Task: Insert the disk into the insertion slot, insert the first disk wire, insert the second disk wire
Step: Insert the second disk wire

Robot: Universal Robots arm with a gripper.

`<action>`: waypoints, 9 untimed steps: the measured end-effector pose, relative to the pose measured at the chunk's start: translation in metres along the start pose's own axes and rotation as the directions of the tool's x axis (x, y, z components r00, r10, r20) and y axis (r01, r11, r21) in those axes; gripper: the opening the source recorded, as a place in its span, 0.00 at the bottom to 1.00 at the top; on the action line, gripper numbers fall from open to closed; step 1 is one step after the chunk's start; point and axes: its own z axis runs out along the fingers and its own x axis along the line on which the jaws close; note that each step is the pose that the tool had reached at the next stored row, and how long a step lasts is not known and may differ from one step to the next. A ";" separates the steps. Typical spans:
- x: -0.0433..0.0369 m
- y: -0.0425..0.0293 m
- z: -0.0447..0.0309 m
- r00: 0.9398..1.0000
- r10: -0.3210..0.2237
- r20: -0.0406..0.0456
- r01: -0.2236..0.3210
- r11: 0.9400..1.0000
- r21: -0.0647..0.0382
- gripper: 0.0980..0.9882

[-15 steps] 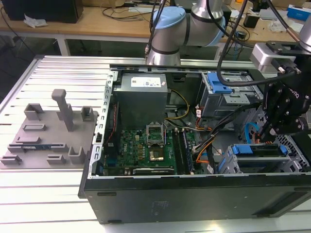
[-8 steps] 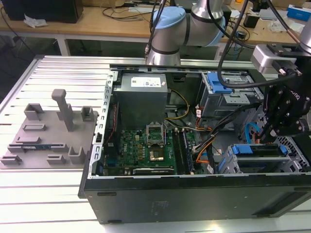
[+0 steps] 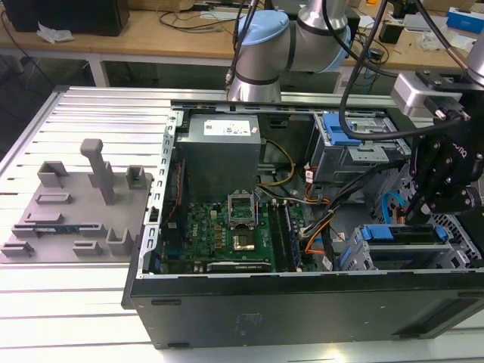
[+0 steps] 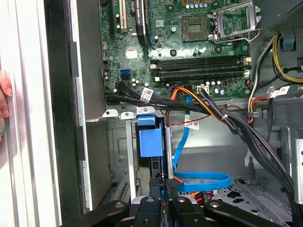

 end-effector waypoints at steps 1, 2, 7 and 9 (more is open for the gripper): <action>0.0000 -0.0002 0.0003 1.000 0.000 0.000 0.000 1.000 0.000 0.07; 0.0000 -0.0004 0.0009 1.000 0.000 0.000 0.000 1.000 0.000 0.07; -0.0001 -0.0005 0.0027 1.000 -0.001 0.000 0.001 1.000 0.000 0.07; -0.0002 -0.0008 0.0034 1.000 -0.002 0.000 0.002 1.000 0.000 0.07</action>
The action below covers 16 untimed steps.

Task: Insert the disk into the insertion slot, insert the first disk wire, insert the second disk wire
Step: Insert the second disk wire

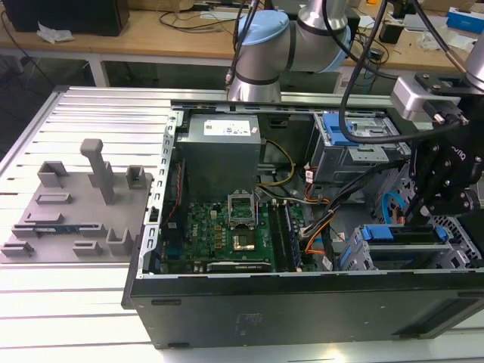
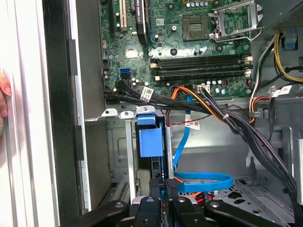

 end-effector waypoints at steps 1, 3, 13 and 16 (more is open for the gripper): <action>-0.0001 -0.0003 0.0004 1.000 0.000 0.000 0.000 1.000 0.000 0.07; -0.0001 -0.0004 0.0008 1.000 0.000 0.000 0.000 1.000 0.000 0.07; -0.0005 -0.0008 0.0070 1.000 -0.010 0.000 0.010 1.000 0.001 0.07; -0.0006 -0.0008 0.0081 1.000 -0.014 0.000 0.014 1.000 0.001 0.07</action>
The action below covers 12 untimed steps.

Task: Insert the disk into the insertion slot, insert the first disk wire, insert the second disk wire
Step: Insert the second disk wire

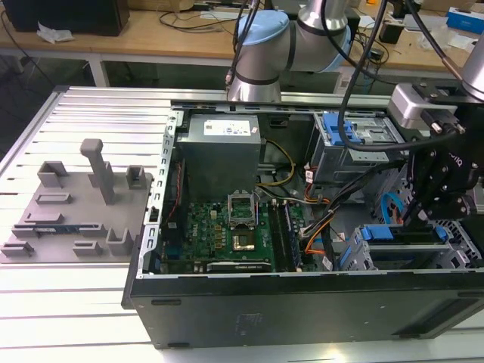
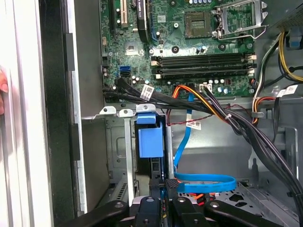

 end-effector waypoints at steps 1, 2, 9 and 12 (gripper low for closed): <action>0.0000 0.0000 0.0003 1.000 -0.001 0.000 0.001 1.000 0.000 0.07; 0.0000 0.0000 0.0007 1.000 -0.002 0.000 0.002 1.000 0.000 0.07; 0.0000 0.0000 0.0043 1.000 -0.010 0.000 0.010 1.000 0.001 0.07; 0.0002 0.0001 0.0078 1.000 -0.014 -0.001 0.014 1.000 0.001 0.07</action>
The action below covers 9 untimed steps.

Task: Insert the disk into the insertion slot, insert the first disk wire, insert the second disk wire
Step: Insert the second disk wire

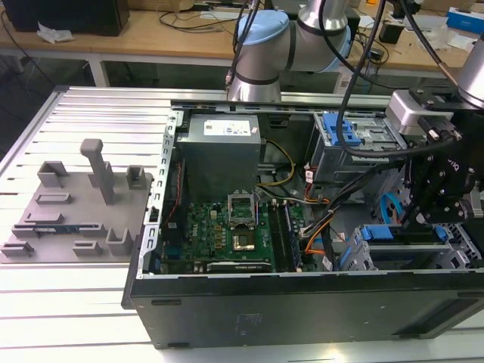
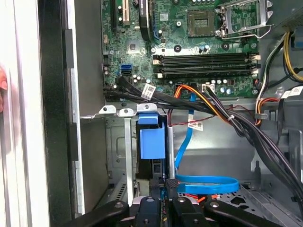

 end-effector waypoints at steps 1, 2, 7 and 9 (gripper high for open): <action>-0.0001 0.0000 0.0004 1.000 -0.001 0.000 0.001 1.000 0.000 0.07; -0.0001 0.0000 0.0009 1.000 -0.003 0.002 0.003 1.000 0.000 0.07; 0.0008 -0.0002 -0.0238 1.000 -0.003 0.001 0.003 1.000 0.000 0.22; 0.0009 -0.0002 -0.0347 1.000 -0.003 0.001 0.003 1.000 0.000 0.22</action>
